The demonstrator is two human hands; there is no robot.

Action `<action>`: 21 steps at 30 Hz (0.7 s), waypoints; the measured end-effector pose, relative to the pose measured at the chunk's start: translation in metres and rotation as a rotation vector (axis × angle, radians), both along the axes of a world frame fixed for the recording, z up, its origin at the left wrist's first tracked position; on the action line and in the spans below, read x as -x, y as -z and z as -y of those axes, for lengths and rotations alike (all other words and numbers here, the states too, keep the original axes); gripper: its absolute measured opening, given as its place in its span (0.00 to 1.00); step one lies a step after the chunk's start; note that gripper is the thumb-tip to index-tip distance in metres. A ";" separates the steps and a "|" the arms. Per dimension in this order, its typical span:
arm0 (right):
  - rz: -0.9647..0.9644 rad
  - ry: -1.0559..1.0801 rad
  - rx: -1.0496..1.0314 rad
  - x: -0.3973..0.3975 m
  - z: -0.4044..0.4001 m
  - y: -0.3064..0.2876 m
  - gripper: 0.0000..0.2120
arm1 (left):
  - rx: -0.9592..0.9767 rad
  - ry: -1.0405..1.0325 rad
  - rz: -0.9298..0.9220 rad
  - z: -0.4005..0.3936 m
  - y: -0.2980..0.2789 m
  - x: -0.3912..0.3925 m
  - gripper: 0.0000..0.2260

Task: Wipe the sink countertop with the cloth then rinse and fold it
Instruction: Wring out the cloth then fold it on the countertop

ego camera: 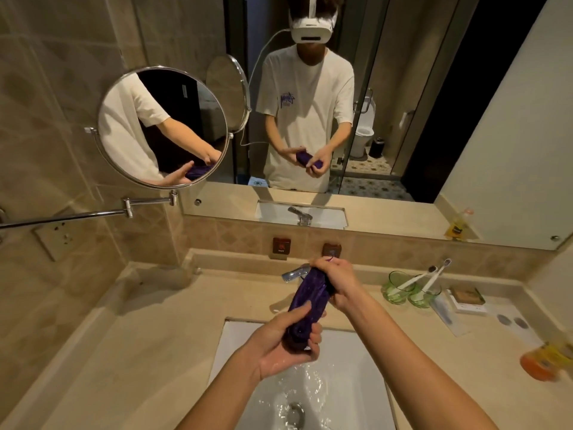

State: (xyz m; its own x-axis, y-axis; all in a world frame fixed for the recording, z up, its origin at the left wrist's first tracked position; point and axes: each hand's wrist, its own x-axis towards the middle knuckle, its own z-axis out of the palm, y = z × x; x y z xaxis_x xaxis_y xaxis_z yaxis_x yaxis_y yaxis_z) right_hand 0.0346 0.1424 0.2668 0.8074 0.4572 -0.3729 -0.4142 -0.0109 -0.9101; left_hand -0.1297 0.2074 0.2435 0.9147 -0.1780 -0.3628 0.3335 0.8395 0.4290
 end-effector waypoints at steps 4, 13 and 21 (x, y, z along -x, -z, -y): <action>0.379 -0.042 0.088 0.019 0.003 0.017 0.10 | 0.271 -0.305 -0.106 0.015 0.007 -0.002 0.31; 0.976 -0.759 0.409 0.083 0.051 0.017 0.20 | 0.078 -0.382 -0.127 0.000 0.010 -0.006 0.32; 0.369 -0.517 -0.152 0.085 0.089 -0.010 0.21 | 0.025 -0.238 -0.170 0.006 0.014 0.001 0.18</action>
